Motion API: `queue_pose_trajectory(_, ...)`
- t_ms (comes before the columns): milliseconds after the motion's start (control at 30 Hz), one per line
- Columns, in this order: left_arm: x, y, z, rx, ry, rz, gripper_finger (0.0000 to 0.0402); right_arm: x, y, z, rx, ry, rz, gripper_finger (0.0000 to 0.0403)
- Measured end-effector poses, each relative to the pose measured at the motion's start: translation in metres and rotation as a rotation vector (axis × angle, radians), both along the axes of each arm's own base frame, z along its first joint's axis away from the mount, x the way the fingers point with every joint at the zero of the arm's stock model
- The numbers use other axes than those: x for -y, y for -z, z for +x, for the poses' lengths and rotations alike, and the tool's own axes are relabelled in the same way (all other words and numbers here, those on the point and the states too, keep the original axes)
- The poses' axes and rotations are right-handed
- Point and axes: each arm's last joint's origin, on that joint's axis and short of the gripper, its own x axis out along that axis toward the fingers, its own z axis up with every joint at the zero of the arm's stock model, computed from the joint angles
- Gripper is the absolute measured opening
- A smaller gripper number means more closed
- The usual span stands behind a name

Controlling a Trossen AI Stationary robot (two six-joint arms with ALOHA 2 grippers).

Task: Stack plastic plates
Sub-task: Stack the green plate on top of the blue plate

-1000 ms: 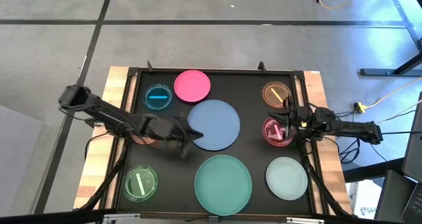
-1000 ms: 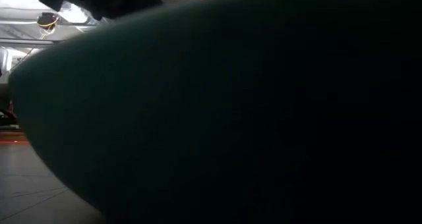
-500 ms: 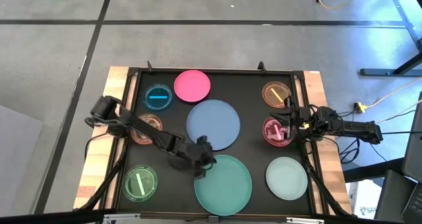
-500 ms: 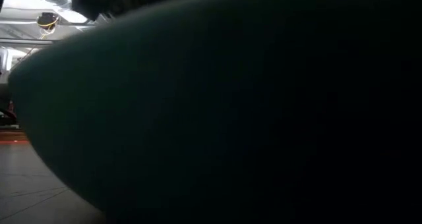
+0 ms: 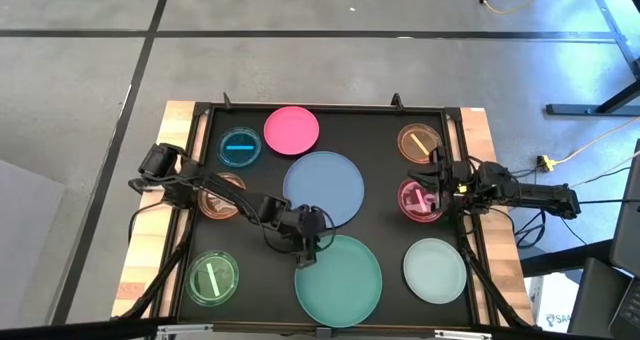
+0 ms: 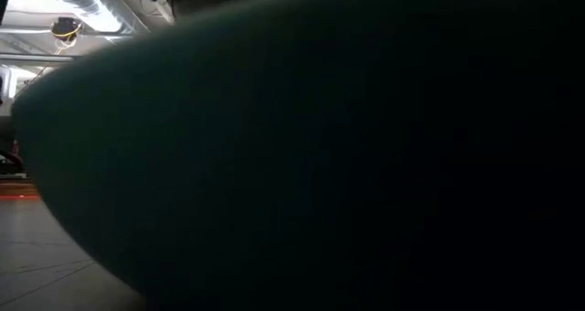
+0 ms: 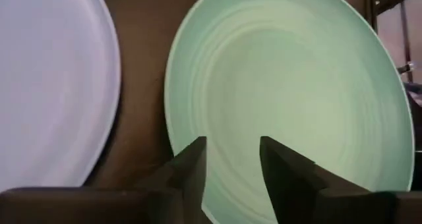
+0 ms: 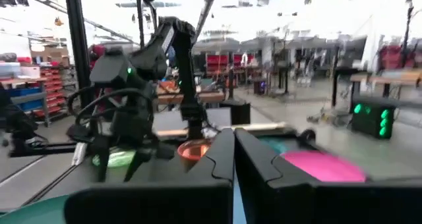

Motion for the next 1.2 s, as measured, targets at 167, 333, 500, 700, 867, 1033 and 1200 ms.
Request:
queue_pose_trajectory(167,-0.001,0.013,-0.007,-0.08,0.004,0.032,0.0142,-0.003,0.007,0.001,-0.076,-0.1,0.021,0.0007)
queue_pose_trajectory(333,-0.007,0.015,-0.007,-0.094,-0.047,0.007,0.0141,-0.003,0.009,0.001,-0.1,-0.106,0.053,0.0007)
queue_pose_trajectory(500,-0.007,0.018,-0.006,-0.095,-0.044,0.001,0.0141,-0.003,0.011,0.002,-0.113,-0.106,0.055,0.0007)
queue_pose_trajectory(700,-0.005,0.036,-0.002,-0.137,-0.028,-0.013,0.0141,-0.003,0.011,0.002,-0.114,-0.1,0.058,0.0007)
queue_pose_trajectory(867,-0.002,0.037,0.001,-0.112,-0.025,-0.006,0.0141,0.0,0.011,0.002,-0.111,-0.026,0.069,0.0007)
queue_pose_trajectory(1033,-0.003,0.037,0.002,-0.088,-0.008,0.046,0.0137,0.0,0.011,0.002,-0.111,-0.016,0.07,0.0007)
queue_pose_trajectory(1200,-0.001,0.037,0.001,-0.071,0.002,0.096,0.0114,0.002,0.011,0.001,-0.107,0.069,0.075,0.0007)
